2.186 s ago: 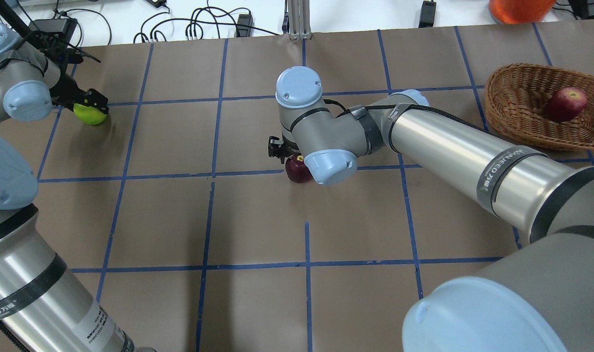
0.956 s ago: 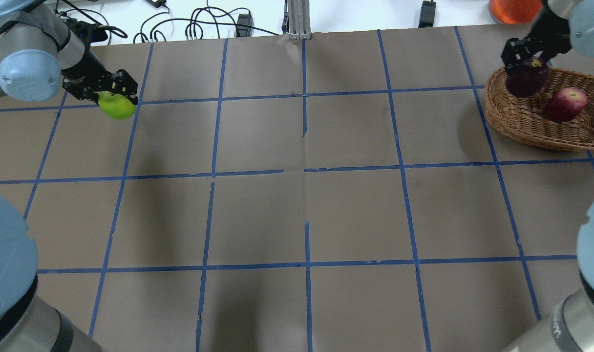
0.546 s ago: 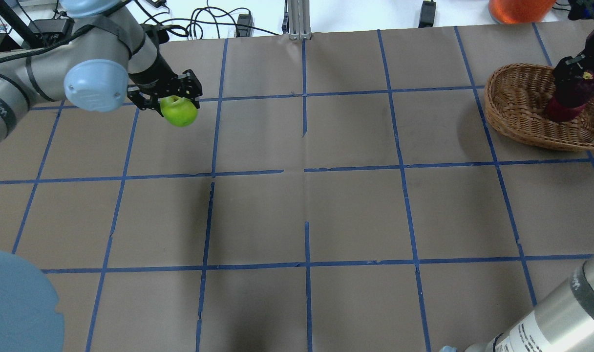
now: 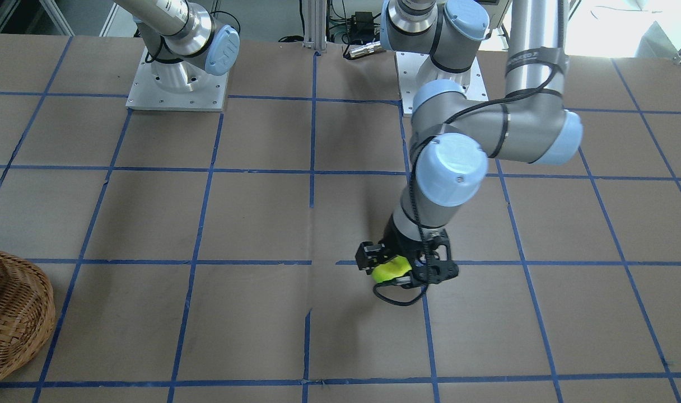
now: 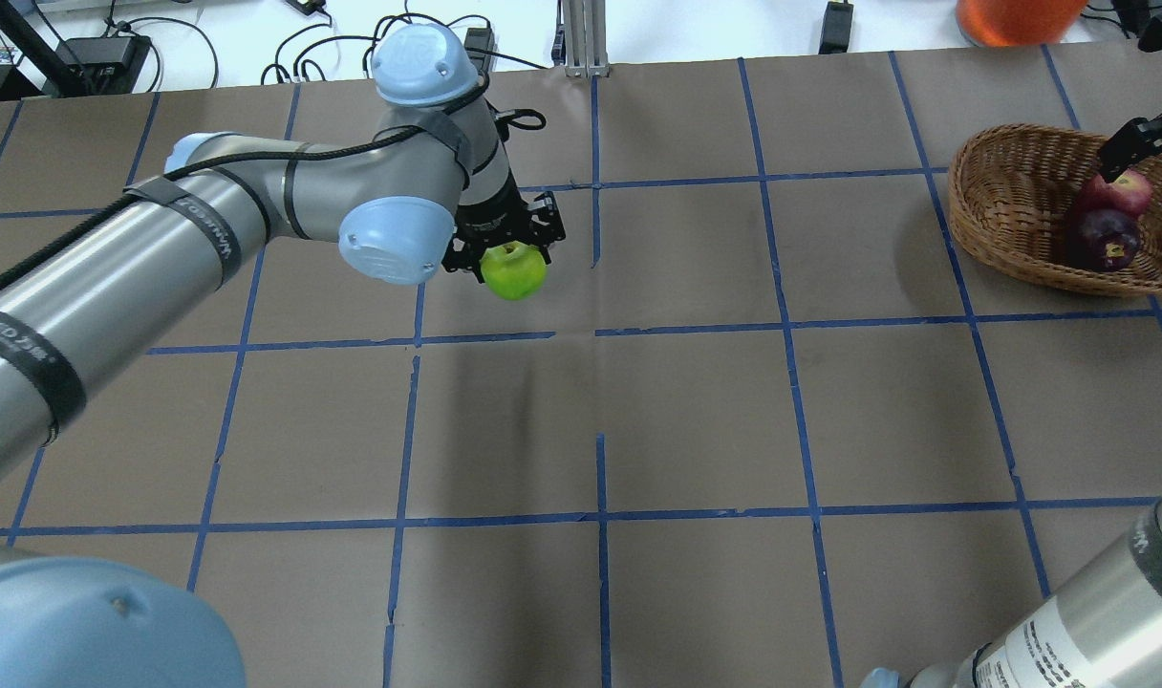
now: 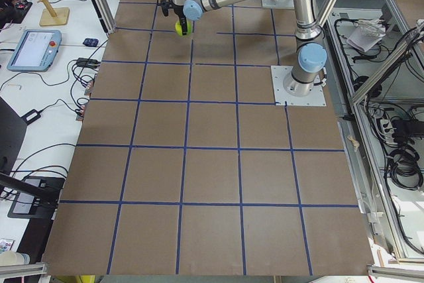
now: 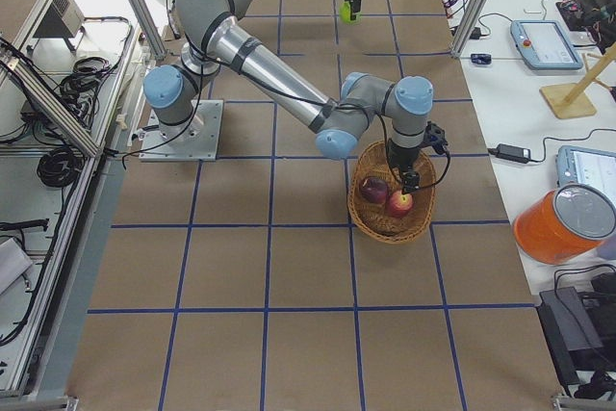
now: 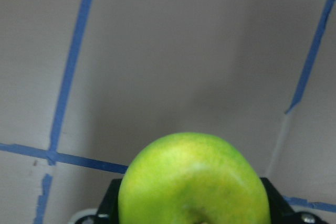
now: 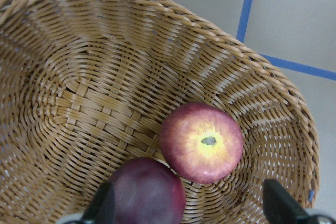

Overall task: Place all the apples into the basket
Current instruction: 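Carry the green apple to the table middle and release it, then grasp the green apple with the right gripper while the left gripper withdraws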

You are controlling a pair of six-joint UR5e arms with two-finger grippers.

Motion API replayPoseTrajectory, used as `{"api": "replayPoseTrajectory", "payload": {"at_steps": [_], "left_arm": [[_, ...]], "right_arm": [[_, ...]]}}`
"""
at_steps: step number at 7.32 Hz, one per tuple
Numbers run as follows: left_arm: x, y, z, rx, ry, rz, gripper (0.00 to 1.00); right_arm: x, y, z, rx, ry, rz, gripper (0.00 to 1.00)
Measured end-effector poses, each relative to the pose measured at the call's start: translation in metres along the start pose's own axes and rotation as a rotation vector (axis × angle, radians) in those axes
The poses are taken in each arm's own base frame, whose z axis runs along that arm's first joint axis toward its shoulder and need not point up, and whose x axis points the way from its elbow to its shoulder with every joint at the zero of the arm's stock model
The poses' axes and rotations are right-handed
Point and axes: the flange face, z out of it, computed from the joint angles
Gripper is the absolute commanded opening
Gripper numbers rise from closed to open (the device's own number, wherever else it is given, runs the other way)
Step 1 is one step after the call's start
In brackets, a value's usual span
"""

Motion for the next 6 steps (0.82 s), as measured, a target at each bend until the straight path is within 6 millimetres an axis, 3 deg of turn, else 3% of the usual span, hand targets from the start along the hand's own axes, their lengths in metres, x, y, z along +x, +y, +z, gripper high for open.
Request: {"api": "replayPoseTrajectory", "payload": {"at_steps": [1,2,4,5,6], "left_arm": [[0.024,0.016,0.022,-0.037,0.014,0.037,0.85],[0.045,0.030,0.040,-0.056,0.024,0.071,1.00],[0.060,0.036,0.054,-0.032,0.047,0.100,1.00],[0.061,0.038,0.038,-0.014,0.045,0.108,1.00],[0.055,0.040,0.010,-0.003,0.021,0.105,1.00]], "right_arm": [[-0.013,-0.010,-0.012,0.012,0.002,-0.016,1.00],[-0.039,-0.027,-0.027,0.031,0.005,-0.036,1.00],[-0.123,-0.062,-0.053,0.024,-0.032,-0.030,1.00],[-0.169,-0.074,-0.060,0.006,-0.057,-0.011,1.00],[-0.208,-0.083,-0.065,-0.002,-0.081,0.014,1.00]]}}
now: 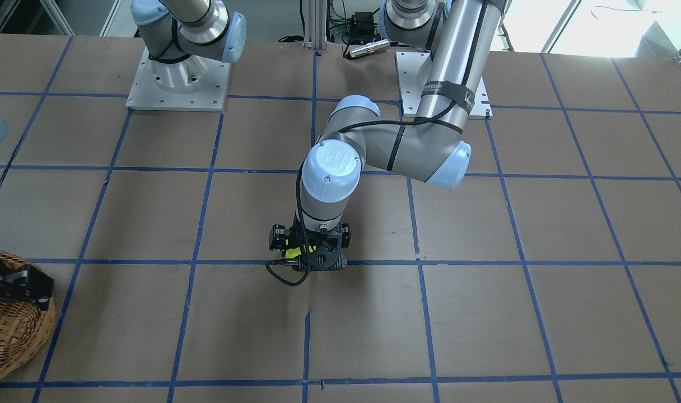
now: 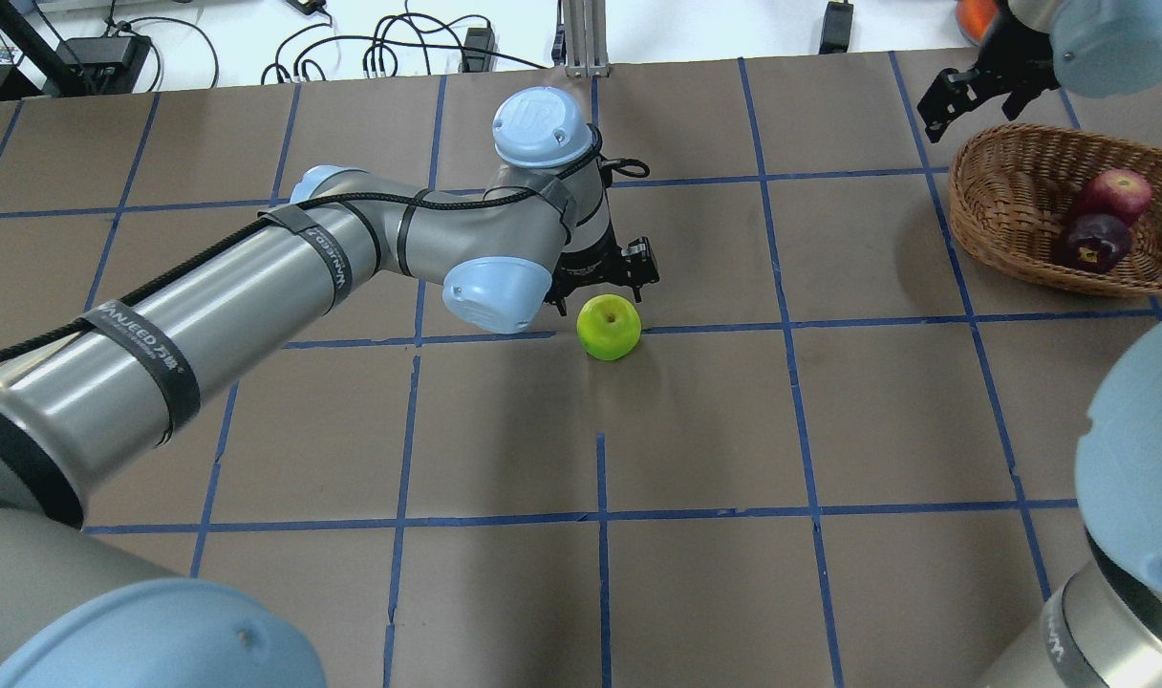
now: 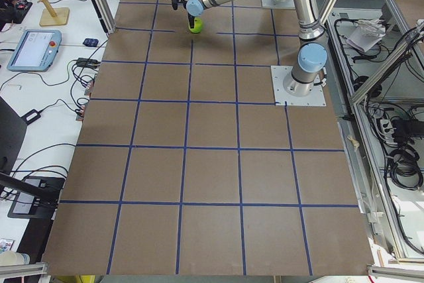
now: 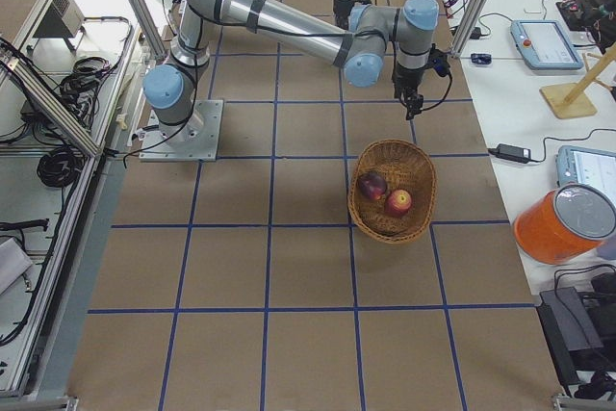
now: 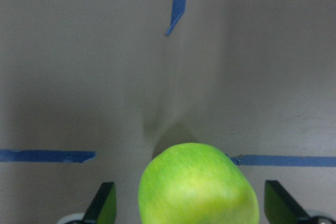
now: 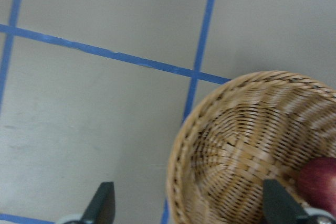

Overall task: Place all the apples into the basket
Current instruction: 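Grasp the green apple with the right gripper while the left gripper withdraws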

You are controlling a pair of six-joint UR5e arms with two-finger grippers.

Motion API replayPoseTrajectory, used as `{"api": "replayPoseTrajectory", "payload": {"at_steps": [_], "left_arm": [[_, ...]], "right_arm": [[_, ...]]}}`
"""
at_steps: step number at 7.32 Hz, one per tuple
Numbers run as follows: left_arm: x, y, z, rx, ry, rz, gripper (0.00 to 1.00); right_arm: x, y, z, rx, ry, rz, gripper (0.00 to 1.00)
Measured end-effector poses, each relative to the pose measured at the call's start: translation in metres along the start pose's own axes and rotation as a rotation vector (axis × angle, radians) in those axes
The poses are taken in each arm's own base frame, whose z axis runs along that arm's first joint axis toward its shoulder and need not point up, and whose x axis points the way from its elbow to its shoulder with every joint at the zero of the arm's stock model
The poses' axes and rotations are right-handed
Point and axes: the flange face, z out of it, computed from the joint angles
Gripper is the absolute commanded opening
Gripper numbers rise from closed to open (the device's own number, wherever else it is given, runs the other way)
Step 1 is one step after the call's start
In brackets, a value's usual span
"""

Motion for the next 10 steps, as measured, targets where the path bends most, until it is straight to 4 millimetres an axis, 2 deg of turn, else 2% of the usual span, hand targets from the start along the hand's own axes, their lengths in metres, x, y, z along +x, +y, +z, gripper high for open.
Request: {"api": "replayPoseTrajectory", "payload": {"at_steps": [2,3,5,6,7,8,9,10], "left_arm": [[-0.037,0.010,-0.082,-0.033,-0.046,-0.045,1.00],[-0.059,0.023,-0.122,-0.067,-0.065,-0.040,1.00],[-0.107,0.064,-0.196,-0.123,-0.110,-0.003,1.00],[-0.132,0.077,-0.218,-0.124,-0.122,0.007,1.00],[-0.157,0.079,-0.231,-0.105,-0.135,0.011,1.00],[-0.176,0.077,-0.240,-0.075,-0.145,0.001,1.00],[-0.186,0.076,-0.243,-0.051,-0.147,-0.007,1.00],[-0.191,0.075,-0.245,-0.032,-0.149,-0.011,1.00]], "right_arm": [[-0.076,-0.002,0.006,-0.032,-0.079,0.059,1.00],[-0.128,0.003,0.013,-0.060,-0.101,0.104,1.00],[-0.263,0.015,0.022,-0.068,-0.105,0.194,1.00],[-0.320,0.025,0.024,-0.062,-0.111,0.239,1.00],[-0.361,0.037,0.031,-0.075,-0.112,0.278,1.00],[-0.394,0.049,0.048,-0.093,-0.105,0.290,1.00],[-0.415,0.060,0.069,-0.100,-0.098,0.287,1.00],[-0.425,0.068,0.089,-0.093,-0.096,0.287,1.00]]}}
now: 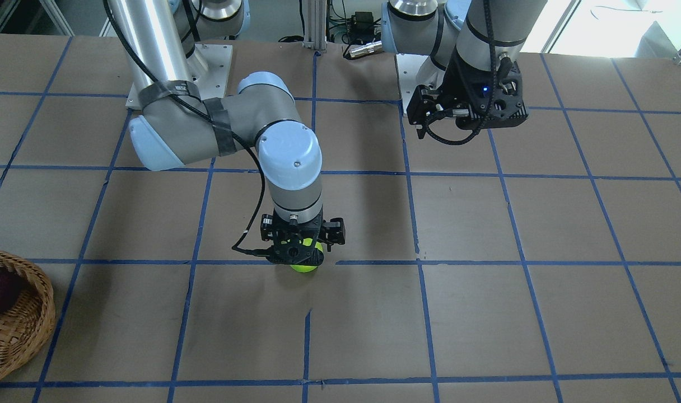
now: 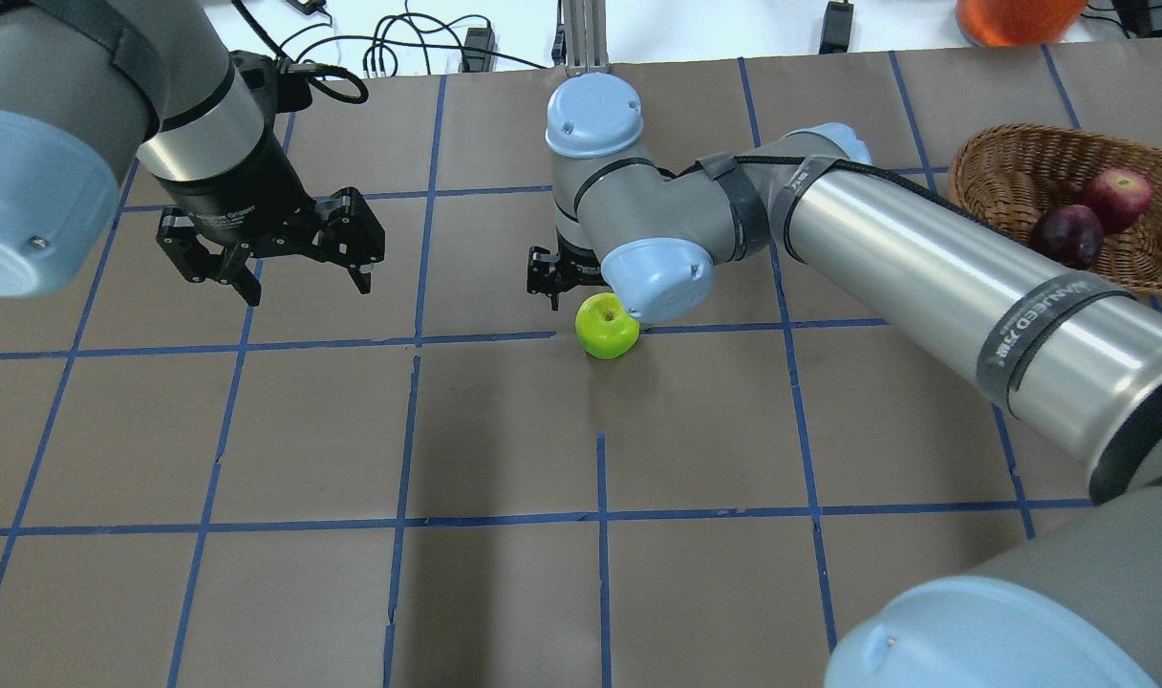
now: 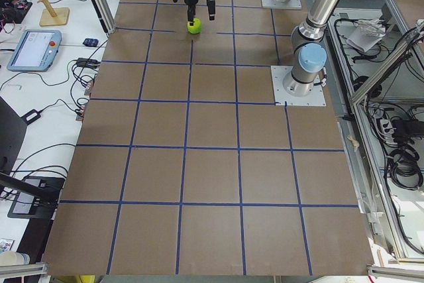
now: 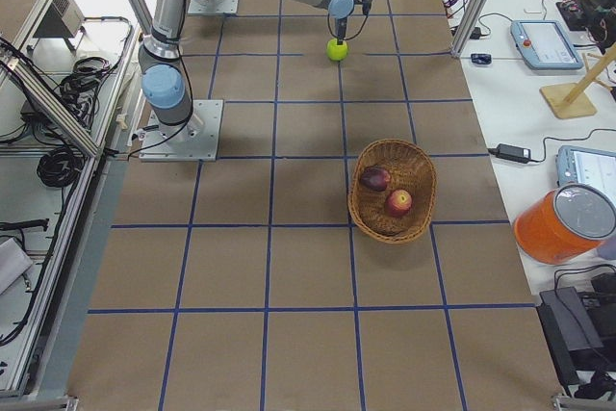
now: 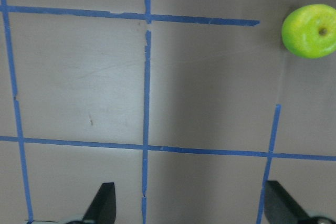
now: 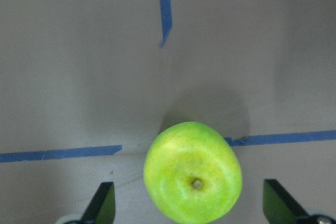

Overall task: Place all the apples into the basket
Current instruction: 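Grasp the green apple with the right gripper while the left gripper withdraws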

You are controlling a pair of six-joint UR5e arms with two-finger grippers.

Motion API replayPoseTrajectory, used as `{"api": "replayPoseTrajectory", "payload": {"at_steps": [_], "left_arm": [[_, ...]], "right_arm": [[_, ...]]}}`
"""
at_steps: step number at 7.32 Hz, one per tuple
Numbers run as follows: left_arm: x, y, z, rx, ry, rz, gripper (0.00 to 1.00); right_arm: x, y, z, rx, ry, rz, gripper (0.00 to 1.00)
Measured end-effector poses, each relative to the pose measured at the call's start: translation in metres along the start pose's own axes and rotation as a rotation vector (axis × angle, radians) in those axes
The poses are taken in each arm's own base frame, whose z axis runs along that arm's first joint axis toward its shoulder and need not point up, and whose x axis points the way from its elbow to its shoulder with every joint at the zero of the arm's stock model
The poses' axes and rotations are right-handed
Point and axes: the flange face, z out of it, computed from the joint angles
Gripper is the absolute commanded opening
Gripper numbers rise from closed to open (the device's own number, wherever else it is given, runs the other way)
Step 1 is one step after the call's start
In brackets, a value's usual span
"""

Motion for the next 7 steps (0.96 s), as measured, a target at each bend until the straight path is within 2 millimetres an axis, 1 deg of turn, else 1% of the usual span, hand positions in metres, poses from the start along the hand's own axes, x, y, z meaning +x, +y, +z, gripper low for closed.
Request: {"api": "replayPoseTrajectory", "payload": {"at_steps": [2,3,4,7], "left_arm": [[-0.005,0.003,-0.007,0.025,-0.002,-0.008,1.00],[-0.007,0.005,-0.009,0.032,0.000,-0.010,1.00],[-0.008,0.005,-0.011,0.036,0.002,-0.011,1.00],[-0.010,0.002,-0.016,0.073,0.008,-0.017,1.00]], "right_arm": [[0.003,0.009,0.027,0.020,0.024,-0.011,1.00],[0.009,0.009,0.037,0.044,0.063,-0.016,1.00],[0.011,0.007,0.041,0.066,0.088,-0.022,1.00],[0.012,0.001,0.030,0.104,0.093,-0.027,1.00]]}}
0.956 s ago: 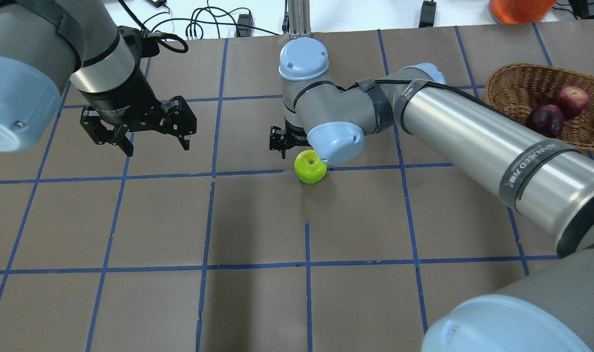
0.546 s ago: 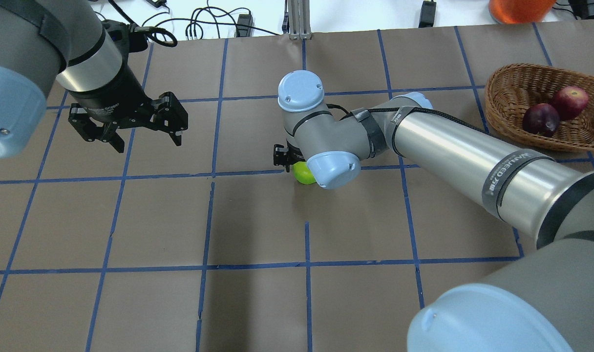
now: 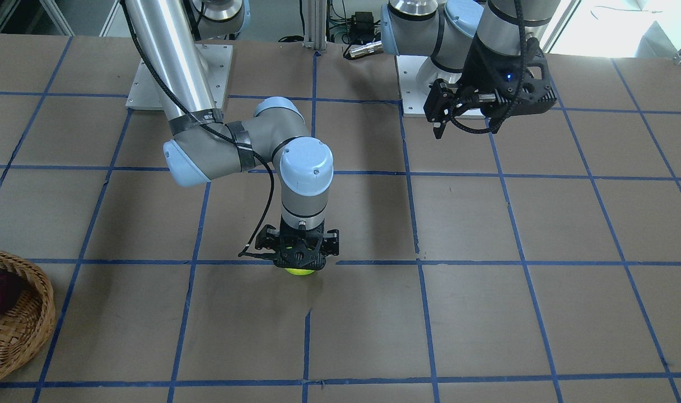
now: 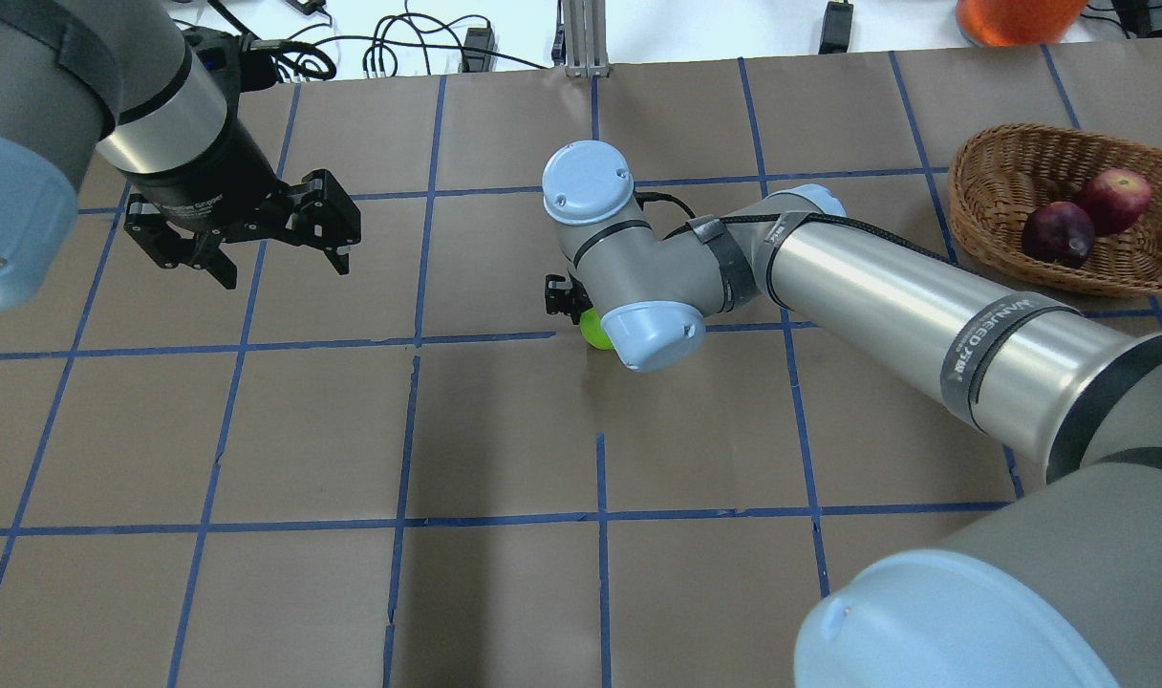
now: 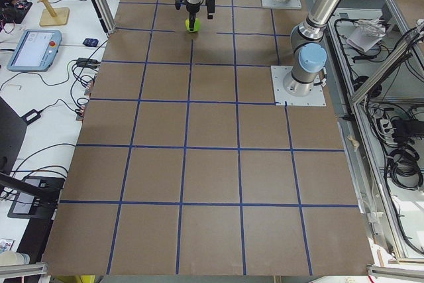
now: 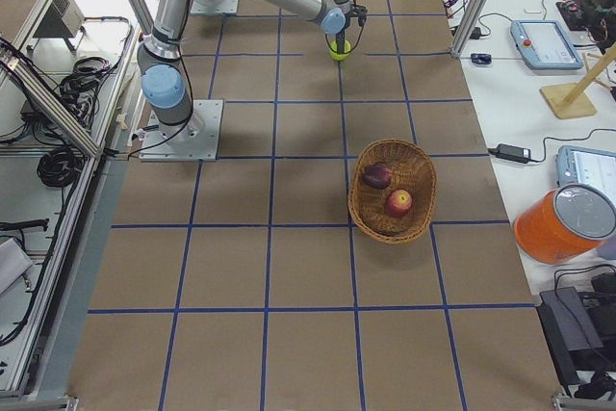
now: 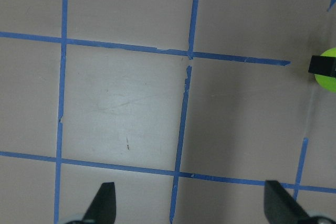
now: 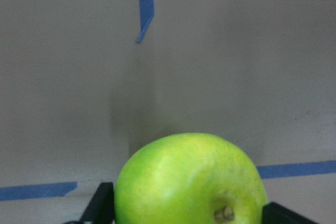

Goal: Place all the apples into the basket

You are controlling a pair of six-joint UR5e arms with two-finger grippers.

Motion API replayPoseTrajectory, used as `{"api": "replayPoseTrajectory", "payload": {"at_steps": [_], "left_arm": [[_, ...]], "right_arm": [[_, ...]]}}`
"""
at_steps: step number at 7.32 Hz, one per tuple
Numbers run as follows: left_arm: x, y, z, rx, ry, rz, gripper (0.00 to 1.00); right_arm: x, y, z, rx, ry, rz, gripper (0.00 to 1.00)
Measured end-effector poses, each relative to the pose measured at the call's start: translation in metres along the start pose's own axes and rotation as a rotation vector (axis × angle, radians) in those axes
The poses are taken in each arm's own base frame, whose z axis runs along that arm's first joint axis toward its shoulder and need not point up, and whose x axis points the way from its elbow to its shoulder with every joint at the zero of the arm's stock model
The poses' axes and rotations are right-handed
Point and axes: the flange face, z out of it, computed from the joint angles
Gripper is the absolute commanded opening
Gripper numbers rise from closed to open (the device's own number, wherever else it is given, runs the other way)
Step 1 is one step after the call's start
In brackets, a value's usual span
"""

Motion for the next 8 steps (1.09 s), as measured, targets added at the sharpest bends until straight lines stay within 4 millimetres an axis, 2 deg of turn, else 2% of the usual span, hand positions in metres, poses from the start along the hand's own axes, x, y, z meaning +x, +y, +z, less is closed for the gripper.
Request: {"api": "replayPoseTrajectory", "payload": {"at_steps": [5,8], "left_arm": [[-0.002,-0.004,-0.003,0.029,0.002,0.041,1.00],[-0.002,-0.004,-0.003,0.032,0.004,0.041,1.00]], "right_arm": [[-0.001,0.005,0.002,-0.010,-0.009,0.001,1.00],[-0.011,0.010,-0.016,0.015,-0.022,-0.031,1.00]]}}
